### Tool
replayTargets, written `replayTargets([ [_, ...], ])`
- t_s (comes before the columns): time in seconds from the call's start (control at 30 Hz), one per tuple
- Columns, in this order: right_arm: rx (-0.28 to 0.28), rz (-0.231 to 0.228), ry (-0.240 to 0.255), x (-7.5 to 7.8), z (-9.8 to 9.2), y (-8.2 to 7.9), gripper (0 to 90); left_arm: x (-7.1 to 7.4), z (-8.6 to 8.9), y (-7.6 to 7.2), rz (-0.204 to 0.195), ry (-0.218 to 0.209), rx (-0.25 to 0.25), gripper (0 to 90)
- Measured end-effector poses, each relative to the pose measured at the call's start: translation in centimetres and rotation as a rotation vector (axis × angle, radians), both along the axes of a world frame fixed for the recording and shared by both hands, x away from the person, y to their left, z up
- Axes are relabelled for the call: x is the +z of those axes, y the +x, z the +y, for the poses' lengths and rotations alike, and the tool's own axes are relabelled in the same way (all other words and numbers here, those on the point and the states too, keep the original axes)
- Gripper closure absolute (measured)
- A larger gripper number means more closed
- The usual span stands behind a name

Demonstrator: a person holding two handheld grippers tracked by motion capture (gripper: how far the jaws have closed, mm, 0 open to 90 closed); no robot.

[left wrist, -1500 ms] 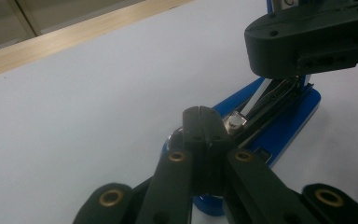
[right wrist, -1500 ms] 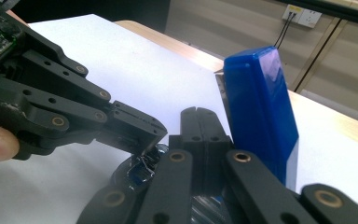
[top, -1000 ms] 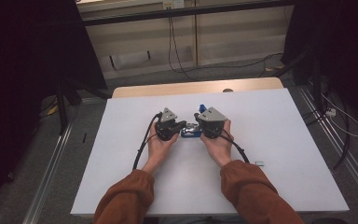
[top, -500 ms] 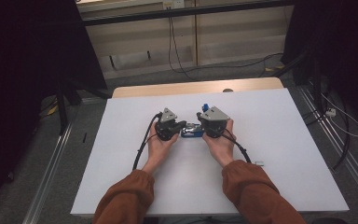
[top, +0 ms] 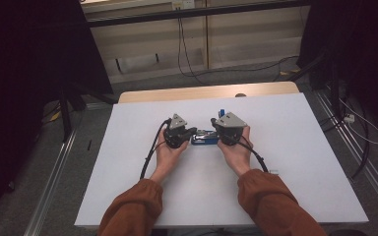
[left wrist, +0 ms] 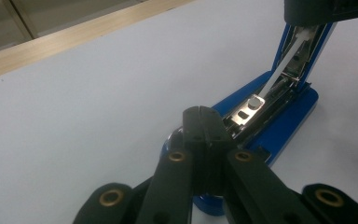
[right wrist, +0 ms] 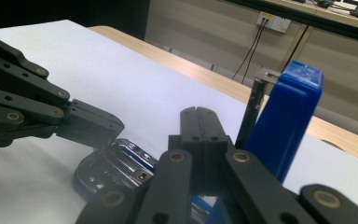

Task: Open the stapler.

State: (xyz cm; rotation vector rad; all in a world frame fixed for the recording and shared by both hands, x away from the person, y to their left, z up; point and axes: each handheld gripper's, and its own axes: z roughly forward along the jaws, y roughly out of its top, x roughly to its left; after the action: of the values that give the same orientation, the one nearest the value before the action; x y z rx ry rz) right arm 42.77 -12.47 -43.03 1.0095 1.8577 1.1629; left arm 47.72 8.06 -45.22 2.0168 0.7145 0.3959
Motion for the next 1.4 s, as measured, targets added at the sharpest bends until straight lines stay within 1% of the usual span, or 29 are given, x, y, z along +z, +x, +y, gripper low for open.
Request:
replayTargets([
  [0.1,0.002,0.000,-0.005,0.0,-0.1,-0.1,90.0,0.0,0.0,0.0,0.000,0.000,0.000,90.0],
  [0.17,-0.007,-0.002,-0.005,0.1,-0.2,-0.1,90.0,0.0,0.0,0.0,0.001,-0.001,0.000,90.0],
  [0.27,-0.009,0.001,0.002,0.0,-0.7,-0.2,90.0,0.0,0.0,0.0,0.002,-0.002,-0.002,90.0],
  [0.4,-0.015,-0.005,-0.006,0.0,-1.2,-0.3,90.0,0.0,0.0,0.0,0.001,-0.002,0.000,90.0],
  [0.5,-0.025,0.000,0.006,-0.1,-1.7,-0.4,90.0,0.0,0.0,0.0,0.001,-0.002,0.000,90.0],
  [0.57,-0.027,-0.001,0.003,-0.2,-1.9,-0.5,90.0,0.0,0.0,0.0,0.001,-0.002,-0.001,90.0],
  [0.87,-0.033,0.004,0.005,-0.2,-2.1,-0.6,90.0,0.0,0.0,0.0,0.000,-0.001,0.000,90.0],
  [0.93,-0.037,0.006,0.015,-0.2,-2.3,-0.6,90.0,0.0,0.0,0.0,0.000,-0.001,-0.001,90.0],
  [1.17,-0.045,0.014,0.018,-0.4,-2.9,-0.7,90.0,0.0,0.0,0.0,-0.001,0.000,0.001,90.0],
  [1.23,-0.050,0.023,0.047,-0.6,-3.3,-0.8,90.0,0.0,0.0,0.0,-0.001,-0.001,0.001,90.0],
  [1.4,-0.061,0.038,0.052,-0.8,-4.0,-0.8,90.0,0.0,0.0,0.0,-0.001,-0.001,0.001,90.0],
])
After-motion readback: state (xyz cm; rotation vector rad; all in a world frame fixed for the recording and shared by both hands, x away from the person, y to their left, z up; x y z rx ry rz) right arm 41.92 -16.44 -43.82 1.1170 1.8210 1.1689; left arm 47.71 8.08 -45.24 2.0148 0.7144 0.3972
